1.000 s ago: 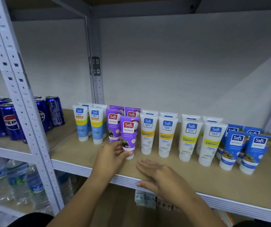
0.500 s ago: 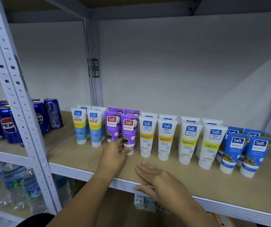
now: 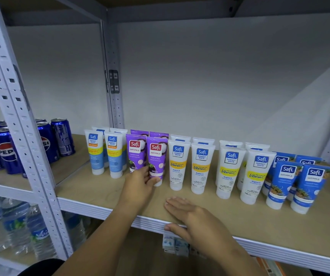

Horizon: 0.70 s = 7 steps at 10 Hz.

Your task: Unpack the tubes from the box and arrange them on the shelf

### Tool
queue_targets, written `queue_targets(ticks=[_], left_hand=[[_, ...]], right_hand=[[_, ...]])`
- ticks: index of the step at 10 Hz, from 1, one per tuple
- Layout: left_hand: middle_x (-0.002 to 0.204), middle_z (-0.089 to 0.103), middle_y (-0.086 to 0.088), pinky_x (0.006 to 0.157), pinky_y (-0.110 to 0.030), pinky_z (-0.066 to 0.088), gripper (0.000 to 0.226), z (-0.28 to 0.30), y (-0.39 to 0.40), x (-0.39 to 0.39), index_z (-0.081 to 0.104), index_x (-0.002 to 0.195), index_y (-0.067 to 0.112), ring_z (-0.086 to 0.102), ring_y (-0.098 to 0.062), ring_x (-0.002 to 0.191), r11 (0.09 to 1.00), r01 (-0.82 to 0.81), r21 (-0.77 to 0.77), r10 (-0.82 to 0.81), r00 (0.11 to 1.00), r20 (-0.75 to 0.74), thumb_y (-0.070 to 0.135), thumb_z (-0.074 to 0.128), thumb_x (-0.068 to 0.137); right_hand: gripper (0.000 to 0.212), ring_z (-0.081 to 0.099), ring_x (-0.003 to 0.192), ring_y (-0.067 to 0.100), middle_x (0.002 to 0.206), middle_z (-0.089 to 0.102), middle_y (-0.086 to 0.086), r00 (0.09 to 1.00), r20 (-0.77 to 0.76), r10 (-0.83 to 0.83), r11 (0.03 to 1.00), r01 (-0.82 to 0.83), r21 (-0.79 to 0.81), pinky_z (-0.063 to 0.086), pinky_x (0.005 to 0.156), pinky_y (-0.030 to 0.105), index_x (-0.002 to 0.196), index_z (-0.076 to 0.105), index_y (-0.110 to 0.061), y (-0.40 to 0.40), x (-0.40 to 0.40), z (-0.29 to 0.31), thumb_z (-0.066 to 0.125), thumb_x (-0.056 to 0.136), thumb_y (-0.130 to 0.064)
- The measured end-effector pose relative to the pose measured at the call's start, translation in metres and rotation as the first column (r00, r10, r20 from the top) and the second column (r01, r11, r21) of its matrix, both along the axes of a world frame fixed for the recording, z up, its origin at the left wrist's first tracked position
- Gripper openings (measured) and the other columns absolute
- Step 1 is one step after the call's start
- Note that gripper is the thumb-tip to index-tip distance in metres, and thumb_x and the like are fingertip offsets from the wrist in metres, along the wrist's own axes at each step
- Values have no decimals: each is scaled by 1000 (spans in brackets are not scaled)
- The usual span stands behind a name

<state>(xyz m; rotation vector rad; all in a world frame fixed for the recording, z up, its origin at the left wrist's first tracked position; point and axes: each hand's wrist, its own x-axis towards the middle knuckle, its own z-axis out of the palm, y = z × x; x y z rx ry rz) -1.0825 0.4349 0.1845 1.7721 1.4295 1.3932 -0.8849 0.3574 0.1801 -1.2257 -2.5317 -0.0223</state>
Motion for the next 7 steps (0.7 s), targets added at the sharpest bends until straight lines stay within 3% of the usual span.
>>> queue_targets(ticks=[2, 4, 5, 6, 7], left_hand=[[112, 73, 9, 93, -23, 54, 35, 0, 0, 0, 66, 122, 15, 67, 1, 102, 1000, -7, -17, 7, 1000, 4, 13, 72, 88], [112, 73, 9, 93, -23, 55, 37, 2, -4, 0, 67, 122, 15, 67, 3, 102, 1000, -7, -22, 7, 1000, -2, 13, 74, 86], [108, 72, 14, 92, -20, 54, 39, 4, -9, -1, 67, 122, 13, 66, 8, 98, 1000, 20, -16, -20, 999, 30, 7, 74, 85], [99, 73, 15, 89, -23, 57, 33, 6, -22, -6, 71, 115, 14, 68, 7, 91, 1000, -27, -5, 27, 1000, 14, 10, 77, 83], [91, 75, 12, 84, -36, 59, 21, 22, -39, -15, 74, 104, 17, 70, 1, 83, 992, -115, 46, 115, 993, 8, 19, 78, 83]], right_hand=[[80, 39, 140, 10, 150, 45, -6, 1000, -19, 19, 1000, -19, 22, 4, 117, 27, 143, 48, -22, 0, -1, 0, 17, 87, -70], [82, 23, 147, 7, 157, 31, -9, 1000, -14, 14, 998, -14, -66, -10, 113, 17, 150, 36, -24, -3, -2, 6, 23, 82, -67], [81, 19, 148, 5, 159, 27, -11, 1000, -2, 7, 996, -8, -92, -3, 116, 15, 151, 33, -26, -4, -2, 8, 23, 82, -68], [68, 28, 144, 2, 155, 35, -13, 995, -94, 18, 992, -30, -123, 12, 121, 18, 147, 41, -27, -12, 0, 15, 35, 90, -65], [49, 49, 125, -6, 135, 58, -20, 931, -362, -38, 998, 15, -67, 39, 109, 24, 131, 60, -30, -26, 14, 39, 52, 91, -57]])
